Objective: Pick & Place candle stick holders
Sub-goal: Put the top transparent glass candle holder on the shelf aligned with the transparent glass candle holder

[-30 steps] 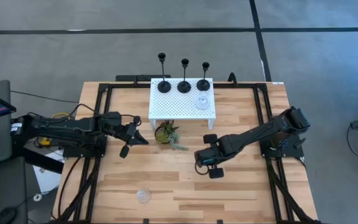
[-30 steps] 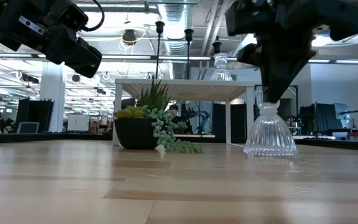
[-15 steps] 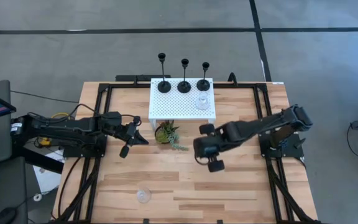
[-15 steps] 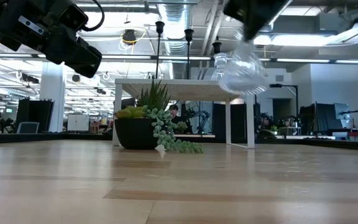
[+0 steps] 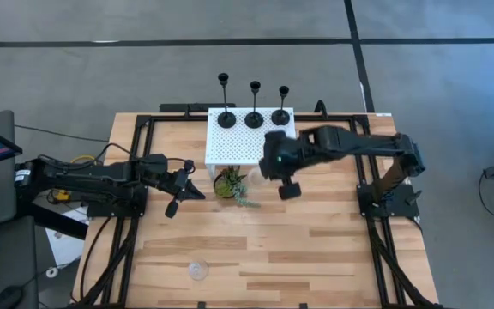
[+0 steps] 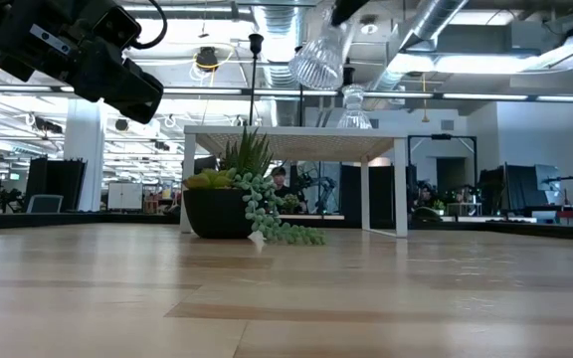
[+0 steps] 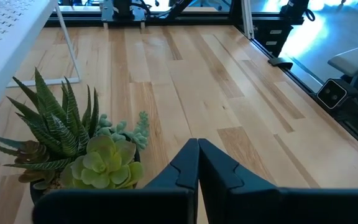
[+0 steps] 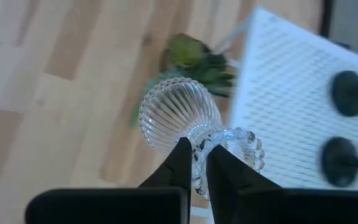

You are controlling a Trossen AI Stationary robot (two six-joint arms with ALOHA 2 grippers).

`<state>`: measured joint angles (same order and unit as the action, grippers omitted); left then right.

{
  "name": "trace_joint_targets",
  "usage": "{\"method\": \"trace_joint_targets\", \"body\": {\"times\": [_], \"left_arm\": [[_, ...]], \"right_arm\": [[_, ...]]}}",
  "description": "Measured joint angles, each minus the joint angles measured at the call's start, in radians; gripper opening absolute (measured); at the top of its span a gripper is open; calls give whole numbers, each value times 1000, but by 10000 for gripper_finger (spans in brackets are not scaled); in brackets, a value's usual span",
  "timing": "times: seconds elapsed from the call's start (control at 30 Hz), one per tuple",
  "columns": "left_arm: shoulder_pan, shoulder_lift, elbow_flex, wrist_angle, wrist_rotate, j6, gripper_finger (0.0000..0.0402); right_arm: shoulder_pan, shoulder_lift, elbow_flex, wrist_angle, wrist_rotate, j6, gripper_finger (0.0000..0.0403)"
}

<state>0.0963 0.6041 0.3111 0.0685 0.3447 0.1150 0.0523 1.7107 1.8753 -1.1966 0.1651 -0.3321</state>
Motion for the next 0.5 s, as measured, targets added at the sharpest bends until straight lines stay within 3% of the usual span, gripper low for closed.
{"method": "trace_joint_targets", "body": {"times": [0.2,0.5], "left_arm": [[0,0,0,0,0,0,7],[0,-2,0,0,0,0,9]], "right_arm": [[-75,83,100,-35,1,-99,14],[-178,250,383,-213,22,-179,14]]}}
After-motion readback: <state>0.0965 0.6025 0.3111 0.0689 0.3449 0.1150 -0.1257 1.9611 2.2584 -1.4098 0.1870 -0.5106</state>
